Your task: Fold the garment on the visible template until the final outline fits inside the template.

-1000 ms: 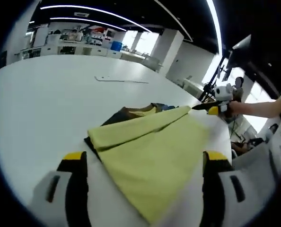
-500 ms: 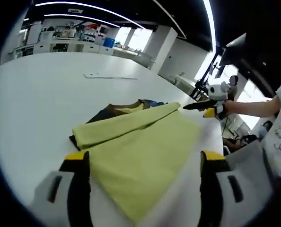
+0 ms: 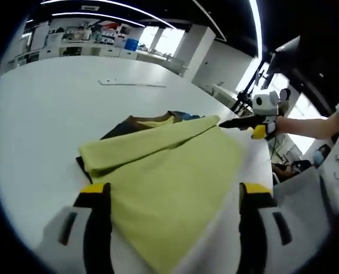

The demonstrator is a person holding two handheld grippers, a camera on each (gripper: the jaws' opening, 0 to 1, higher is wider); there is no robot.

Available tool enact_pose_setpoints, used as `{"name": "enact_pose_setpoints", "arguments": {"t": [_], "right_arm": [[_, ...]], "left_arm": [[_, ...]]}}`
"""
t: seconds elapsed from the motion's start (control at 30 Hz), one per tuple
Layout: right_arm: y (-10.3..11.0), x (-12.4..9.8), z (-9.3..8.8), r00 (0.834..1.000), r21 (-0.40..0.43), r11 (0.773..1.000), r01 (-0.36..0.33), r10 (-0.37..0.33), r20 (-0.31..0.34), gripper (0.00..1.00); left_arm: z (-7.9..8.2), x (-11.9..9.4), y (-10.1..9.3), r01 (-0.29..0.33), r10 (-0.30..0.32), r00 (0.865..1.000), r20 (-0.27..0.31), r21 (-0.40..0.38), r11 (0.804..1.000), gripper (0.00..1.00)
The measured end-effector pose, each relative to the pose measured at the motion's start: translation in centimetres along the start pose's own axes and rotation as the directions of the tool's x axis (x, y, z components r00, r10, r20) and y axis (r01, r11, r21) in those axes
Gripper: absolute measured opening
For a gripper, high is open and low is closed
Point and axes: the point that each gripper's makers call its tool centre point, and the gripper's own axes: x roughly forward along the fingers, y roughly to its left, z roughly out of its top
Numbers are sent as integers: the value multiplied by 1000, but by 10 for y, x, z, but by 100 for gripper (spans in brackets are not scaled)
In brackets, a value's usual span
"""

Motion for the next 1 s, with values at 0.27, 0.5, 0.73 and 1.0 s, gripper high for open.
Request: {"name": "enact_pose_setpoints", "arguments": {"t": [0.27, 0.5, 0.73, 1.0], "right_arm": [[-5, 17, 16, 1000, -3, 1000, -6, 6, 20, 95], [-15, 28, 39, 999, -22, 1000, 8, -7, 52, 95], [-35, 35, 41, 998, -10, 999, 36, -36, 43, 93], [-42, 36, 40, 998, -3, 999, 50, -50, 40, 93]], "left_arm": [[14, 7, 6, -9, 12, 999, 53, -45, 999, 91], [34, 15, 18, -27, 33, 994, 101, -60, 998, 93], [49, 21, 36, -60, 71, 989, 132, -92, 994, 96], [48, 23, 37, -64, 76, 989, 126, -92, 994, 97]]}}
